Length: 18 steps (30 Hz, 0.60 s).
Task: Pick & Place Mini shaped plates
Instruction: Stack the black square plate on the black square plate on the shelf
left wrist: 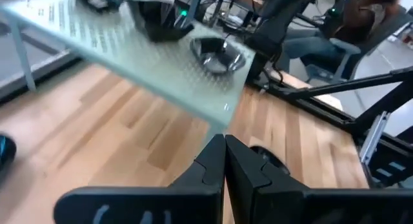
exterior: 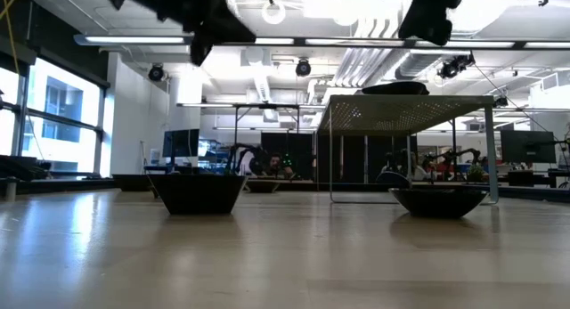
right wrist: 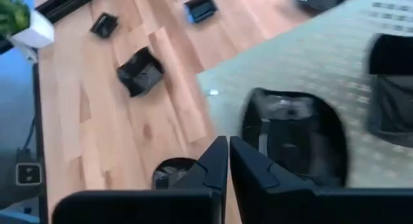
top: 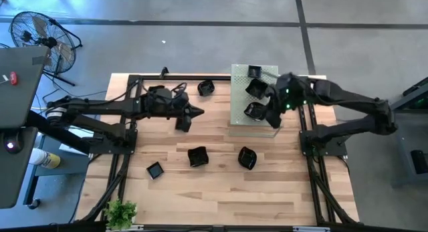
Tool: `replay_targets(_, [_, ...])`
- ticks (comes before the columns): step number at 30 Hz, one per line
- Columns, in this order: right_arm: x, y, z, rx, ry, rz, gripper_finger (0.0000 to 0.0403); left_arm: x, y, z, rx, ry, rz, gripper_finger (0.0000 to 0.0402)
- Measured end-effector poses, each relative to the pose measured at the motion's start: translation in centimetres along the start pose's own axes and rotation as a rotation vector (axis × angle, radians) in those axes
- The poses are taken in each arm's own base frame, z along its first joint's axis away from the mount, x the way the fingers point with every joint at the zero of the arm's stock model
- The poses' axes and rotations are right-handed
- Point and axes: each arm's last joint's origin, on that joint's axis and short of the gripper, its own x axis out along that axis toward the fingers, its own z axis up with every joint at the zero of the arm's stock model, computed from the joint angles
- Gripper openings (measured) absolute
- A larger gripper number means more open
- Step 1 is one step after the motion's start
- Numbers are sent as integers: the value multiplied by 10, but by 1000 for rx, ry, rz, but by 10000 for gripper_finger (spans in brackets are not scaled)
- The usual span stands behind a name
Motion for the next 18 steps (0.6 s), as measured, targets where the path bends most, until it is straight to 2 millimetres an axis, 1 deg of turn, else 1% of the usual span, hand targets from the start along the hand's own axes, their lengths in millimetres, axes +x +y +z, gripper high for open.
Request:
replay_targets(2, [2, 12, -2, -4, -10, 12, 14, -3, 8, -11, -31, 22, 25, 1])
replay_targets(4, [3, 23, -6, 0, -13, 9, 9, -5, 18, -18, -102, 50, 69, 1])
replay_targets(6, [3, 33, -10, 2, -11, 9, 3, -6, 32, -23, -205, 108, 151, 1])
replay_targets(9, [3, 45, -16, 5, -16, -1, 5, -11, 54, -29, -323, 180, 282, 1])
replay_targets(14, [2, 56, -20, 28, -59, -38, 7, -24, 83, -38, -530, 273, 491, 1])
replay_targets(16, [2, 58, -21, 34, -72, -40, 4, -29, 91, -41, -564, 313, 539, 1])
replay_targets(18, [2, 60, -21, 33, -80, -38, 2, -32, 96, -43, -577, 350, 550, 6])
